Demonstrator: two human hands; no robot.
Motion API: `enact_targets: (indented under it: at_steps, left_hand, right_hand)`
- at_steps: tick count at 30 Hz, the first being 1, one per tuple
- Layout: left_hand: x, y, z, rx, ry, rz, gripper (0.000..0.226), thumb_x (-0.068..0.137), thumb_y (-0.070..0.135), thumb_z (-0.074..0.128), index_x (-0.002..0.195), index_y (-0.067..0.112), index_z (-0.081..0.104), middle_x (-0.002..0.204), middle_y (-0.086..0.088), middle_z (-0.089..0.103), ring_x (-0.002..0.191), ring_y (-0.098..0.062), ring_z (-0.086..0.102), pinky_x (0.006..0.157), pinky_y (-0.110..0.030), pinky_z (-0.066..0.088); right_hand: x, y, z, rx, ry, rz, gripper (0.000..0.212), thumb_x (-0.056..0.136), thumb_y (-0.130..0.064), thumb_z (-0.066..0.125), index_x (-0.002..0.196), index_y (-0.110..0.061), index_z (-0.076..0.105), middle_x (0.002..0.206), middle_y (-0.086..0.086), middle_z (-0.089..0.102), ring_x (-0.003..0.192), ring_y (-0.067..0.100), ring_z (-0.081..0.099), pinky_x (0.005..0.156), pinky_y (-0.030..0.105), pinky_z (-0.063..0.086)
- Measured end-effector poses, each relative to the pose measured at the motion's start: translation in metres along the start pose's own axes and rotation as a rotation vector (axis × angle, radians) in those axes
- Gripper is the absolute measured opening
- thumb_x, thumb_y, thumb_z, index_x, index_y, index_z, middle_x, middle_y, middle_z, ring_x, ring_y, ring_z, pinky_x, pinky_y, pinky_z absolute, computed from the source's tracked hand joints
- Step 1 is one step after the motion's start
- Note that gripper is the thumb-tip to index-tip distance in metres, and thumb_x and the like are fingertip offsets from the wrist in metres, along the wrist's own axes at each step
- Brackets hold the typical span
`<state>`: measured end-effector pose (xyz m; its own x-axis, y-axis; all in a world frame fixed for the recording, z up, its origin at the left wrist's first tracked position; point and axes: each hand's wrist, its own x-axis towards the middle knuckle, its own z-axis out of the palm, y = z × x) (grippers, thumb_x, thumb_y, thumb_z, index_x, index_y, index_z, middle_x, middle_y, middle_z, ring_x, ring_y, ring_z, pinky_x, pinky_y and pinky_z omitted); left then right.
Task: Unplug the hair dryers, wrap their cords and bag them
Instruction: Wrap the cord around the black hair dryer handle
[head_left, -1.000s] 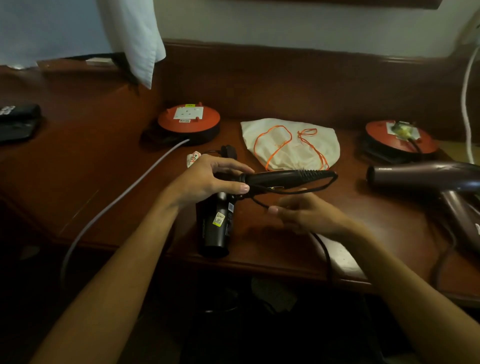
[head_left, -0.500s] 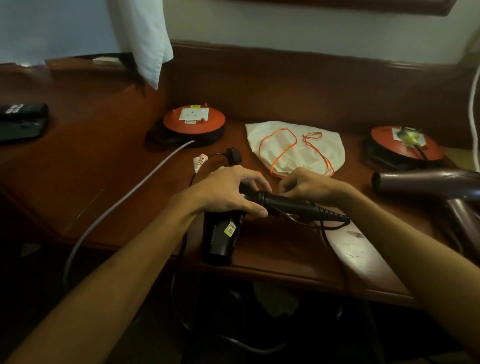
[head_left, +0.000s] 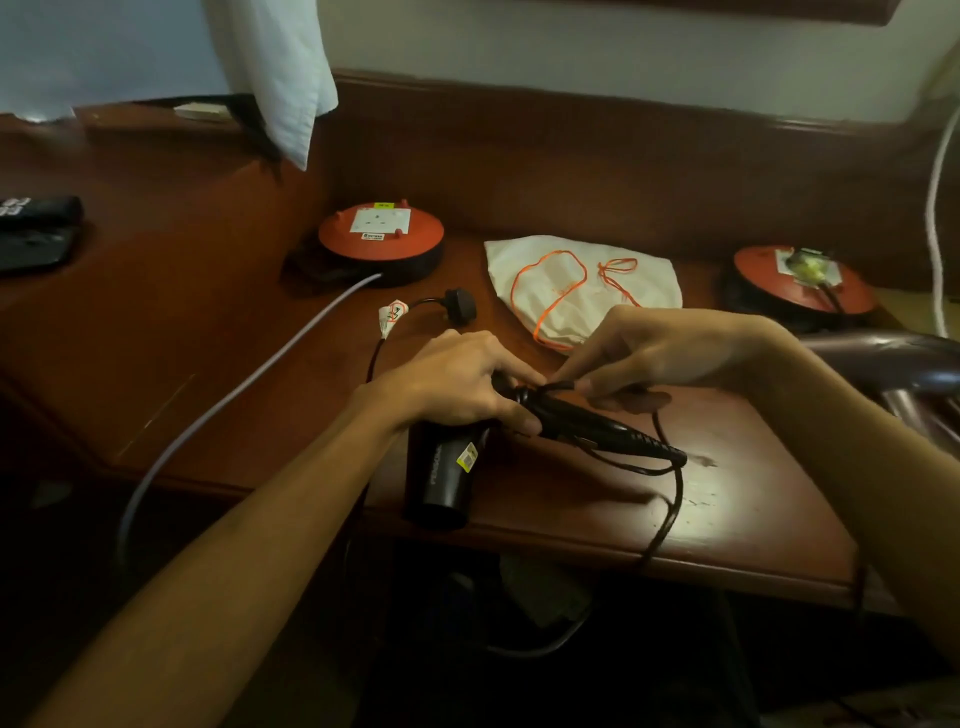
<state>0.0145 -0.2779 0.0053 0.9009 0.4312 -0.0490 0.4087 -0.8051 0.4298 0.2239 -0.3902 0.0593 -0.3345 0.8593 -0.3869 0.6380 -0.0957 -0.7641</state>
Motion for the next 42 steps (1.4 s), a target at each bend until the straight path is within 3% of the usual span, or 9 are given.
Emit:
enact_targets:
  at_steps: [7, 13, 20, 23, 26, 29, 35, 39, 42]
  left_hand:
    - [-0.003, -0.009, 0.002, -0.221, 0.118, -0.066, 0.046, 0.076, 0.055, 0.081, 0.121, 0.048, 0.073, 0.084, 0.027, 0.052, 0.085, 0.005, 0.05, 0.092, -0.033, 0.041]
    - [-0.001, -0.022, -0.001, -0.246, 0.087, -0.043, 0.039, 0.076, 0.057, 0.081, 0.114, 0.052, 0.074, 0.076, 0.024, 0.059, 0.081, 0.001, 0.054, 0.088, -0.037, 0.045]
    - [0.007, -0.027, 0.002, -0.214, 0.049, -0.038, 0.045, 0.068, 0.073, 0.071, 0.111, 0.06, 0.07, 0.092, 0.02, 0.073, 0.095, -0.003, 0.066, 0.098, -0.044, 0.052]
    - [0.002, -0.032, -0.006, -0.321, -0.014, 0.02, 0.035, 0.085, 0.05, 0.076, 0.12, 0.044, 0.073, 0.097, 0.014, 0.077, 0.1, -0.006, 0.07, 0.097, -0.033, 0.05]
    - [-0.008, -0.034, -0.014, -0.439, -0.034, 0.024, 0.034, 0.094, 0.046, 0.066, 0.126, 0.034, 0.073, 0.11, 0.012, 0.076, 0.112, -0.005, 0.067, 0.099, -0.026, 0.046]
    - [-0.009, -0.034, -0.008, -0.445, -0.009, -0.004, 0.033, 0.087, 0.056, 0.071, 0.117, 0.042, 0.074, 0.103, 0.007, 0.075, 0.101, -0.006, 0.069, 0.096, -0.038, 0.051]
    - [-0.007, -0.032, -0.002, -0.534, 0.106, -0.006, 0.021, 0.085, 0.042, 0.079, 0.105, 0.035, 0.079, 0.095, -0.002, 0.078, 0.097, -0.013, 0.073, 0.096, -0.048, 0.054]
    - [-0.011, -0.033, 0.002, -0.567, 0.231, 0.01, 0.011, 0.093, 0.025, 0.074, 0.1, 0.027, 0.082, 0.09, -0.004, 0.077, 0.094, -0.018, 0.073, 0.087, -0.029, 0.053]
    - [-0.012, -0.032, 0.002, -0.554, 0.233, 0.017, 0.011, 0.094, 0.022, 0.073, 0.097, 0.026, 0.083, 0.087, 0.005, 0.078, 0.09, -0.01, 0.073, 0.079, -0.02, 0.052]
  right_hand:
    - [-0.017, 0.005, 0.016, -0.074, 0.391, -0.033, 0.016, 0.089, -0.034, 0.071, 0.094, -0.023, 0.082, 0.063, 0.018, 0.061, 0.053, 0.024, 0.049, 0.045, 0.024, 0.039]
    - [-0.044, 0.015, 0.011, -0.037, 0.162, 0.013, 0.034, 0.098, -0.019, 0.06, 0.128, -0.033, 0.069, 0.067, 0.014, 0.058, 0.055, 0.025, 0.047, 0.046, 0.023, 0.04]
    - [-0.026, 0.021, 0.06, -0.092, 0.3, -0.147, 0.038, 0.1, -0.014, 0.059, 0.132, -0.035, 0.065, 0.061, -0.005, 0.048, 0.053, 0.011, 0.036, 0.047, 0.022, 0.031]
    - [-0.012, 0.027, 0.082, -0.066, 0.357, -0.2, 0.04, 0.1, -0.013, 0.059, 0.133, -0.037, 0.064, 0.064, -0.013, 0.05, 0.059, 0.007, 0.038, 0.056, 0.028, 0.033]
    - [-0.004, 0.028, 0.098, -0.107, 0.405, -0.211, 0.044, 0.1, -0.008, 0.058, 0.137, -0.032, 0.061, 0.099, -0.034, 0.068, 0.091, -0.008, 0.063, 0.082, 0.015, 0.048]
    - [0.003, 0.038, 0.109, -0.295, 0.557, -0.192, 0.052, 0.099, -0.015, 0.059, 0.14, -0.047, 0.053, 0.135, -0.023, 0.062, 0.127, 0.004, 0.057, 0.098, 0.042, 0.053]
    - [0.002, 0.045, 0.12, -0.327, 0.684, -0.243, 0.051, 0.098, -0.014, 0.058, 0.138, -0.045, 0.056, 0.109, -0.022, 0.071, 0.099, -0.002, 0.066, 0.081, 0.027, 0.055]
    - [-0.005, 0.042, 0.129, -0.16, 0.806, -0.318, 0.037, 0.097, -0.01, 0.063, 0.132, -0.023, 0.067, 0.119, -0.028, 0.068, 0.112, -0.012, 0.061, 0.093, 0.013, 0.049]
    - [-0.004, 0.049, 0.132, -0.185, 0.724, -0.242, 0.035, 0.1, -0.016, 0.059, 0.13, -0.03, 0.067, 0.079, -0.02, 0.069, 0.077, 0.0, 0.064, 0.07, 0.016, 0.047]
